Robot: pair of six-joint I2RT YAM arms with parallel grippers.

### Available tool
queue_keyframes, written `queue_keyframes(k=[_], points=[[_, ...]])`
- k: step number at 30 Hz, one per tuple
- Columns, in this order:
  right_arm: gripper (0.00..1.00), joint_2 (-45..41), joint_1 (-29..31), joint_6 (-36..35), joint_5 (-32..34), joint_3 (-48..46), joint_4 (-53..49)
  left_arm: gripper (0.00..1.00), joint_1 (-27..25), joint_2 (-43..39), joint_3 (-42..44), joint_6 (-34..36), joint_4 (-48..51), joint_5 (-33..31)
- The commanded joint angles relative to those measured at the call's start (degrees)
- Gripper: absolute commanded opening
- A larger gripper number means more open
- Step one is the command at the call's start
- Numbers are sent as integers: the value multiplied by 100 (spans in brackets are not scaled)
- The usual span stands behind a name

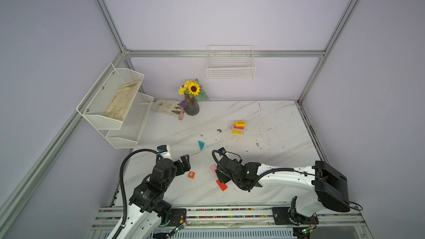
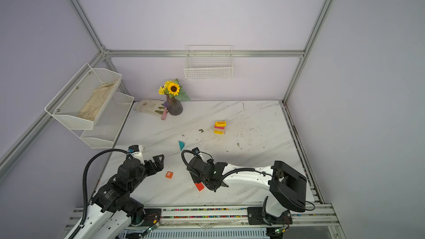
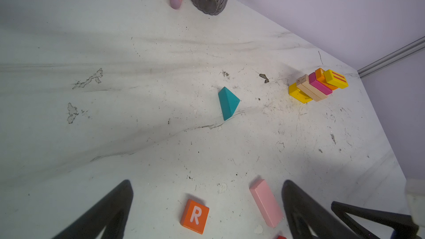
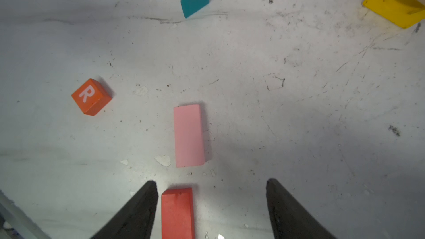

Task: Build the wood block tower
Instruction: 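Move the open right gripper toward the robot over the pink bar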

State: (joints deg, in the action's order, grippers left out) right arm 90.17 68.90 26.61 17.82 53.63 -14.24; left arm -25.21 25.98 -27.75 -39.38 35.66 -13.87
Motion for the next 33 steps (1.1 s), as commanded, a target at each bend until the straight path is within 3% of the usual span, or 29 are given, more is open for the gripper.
queue_keyframes(k=[1, 13, 23, 33], points=[[77, 218, -1, 64, -80, -28, 162, 100, -19, 21, 132, 9, -61, -132], [75, 788, 58, -209, -500, 156, 248, 100, -19, 188, 94, 0, -94, -168], [71, 1335, 54, 158, -83, 500, -59, 100, -19, 180, 102, -3, -94, -122], [70, 1338, -239, 358, 271, 304, -88, 100, -18, 180, 104, -9, -103, -79]])
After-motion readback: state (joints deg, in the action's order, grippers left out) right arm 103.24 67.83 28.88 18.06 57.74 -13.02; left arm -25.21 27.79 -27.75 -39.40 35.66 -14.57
